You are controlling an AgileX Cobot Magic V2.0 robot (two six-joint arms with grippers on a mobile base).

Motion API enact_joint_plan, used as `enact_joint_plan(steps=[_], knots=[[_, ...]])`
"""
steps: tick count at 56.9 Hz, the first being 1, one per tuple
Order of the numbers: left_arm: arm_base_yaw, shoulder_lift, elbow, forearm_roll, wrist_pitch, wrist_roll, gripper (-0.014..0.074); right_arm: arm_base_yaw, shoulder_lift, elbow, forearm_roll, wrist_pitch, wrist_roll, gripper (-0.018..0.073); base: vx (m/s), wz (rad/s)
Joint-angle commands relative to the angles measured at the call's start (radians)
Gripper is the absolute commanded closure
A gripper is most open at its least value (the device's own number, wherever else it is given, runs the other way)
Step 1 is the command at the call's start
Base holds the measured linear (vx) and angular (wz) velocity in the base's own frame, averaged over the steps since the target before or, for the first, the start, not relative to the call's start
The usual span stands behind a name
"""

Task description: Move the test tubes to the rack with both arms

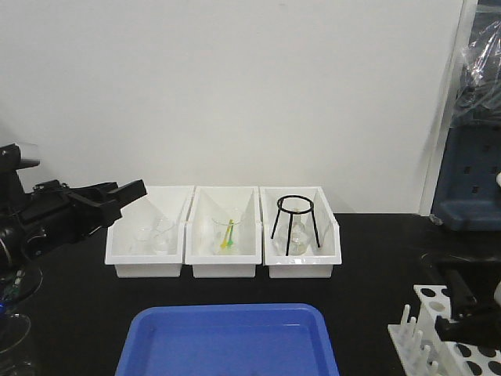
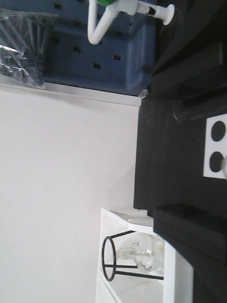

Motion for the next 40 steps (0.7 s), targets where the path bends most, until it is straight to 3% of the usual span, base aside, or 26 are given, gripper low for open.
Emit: enact_joint_plan(steps=[1, 14, 26, 40], knots=[[0.004, -0.044, -0.029, -0.047, -0.045, 0.003, 0.0105, -0.005, -0.119, -0.088, -0.037, 0.099, -0.012, 0.0030, 0.00, 0.00], [0.004, -0.044, -0.029, -0.047, -0.045, 0.003, 0.0105, -0.005, -0.340, -0.261, -0.090, 0.472, 0.045, 0.0030, 0.00, 0.00], [0.004, -0.044, -0.029, -0.047, -0.045, 0.003, 0.0105, -0.005, -0.505, -0.267, -0.090, 0.783, 0.090, 0.0030, 0.00, 0.00], [0.004, -0.044, -0.029, -0.047, -0.045, 0.003, 0.0105, -0.005, -0.550, -0.267, -0.090, 0.837, 0.089, 0.0030, 0.00, 0.00]])
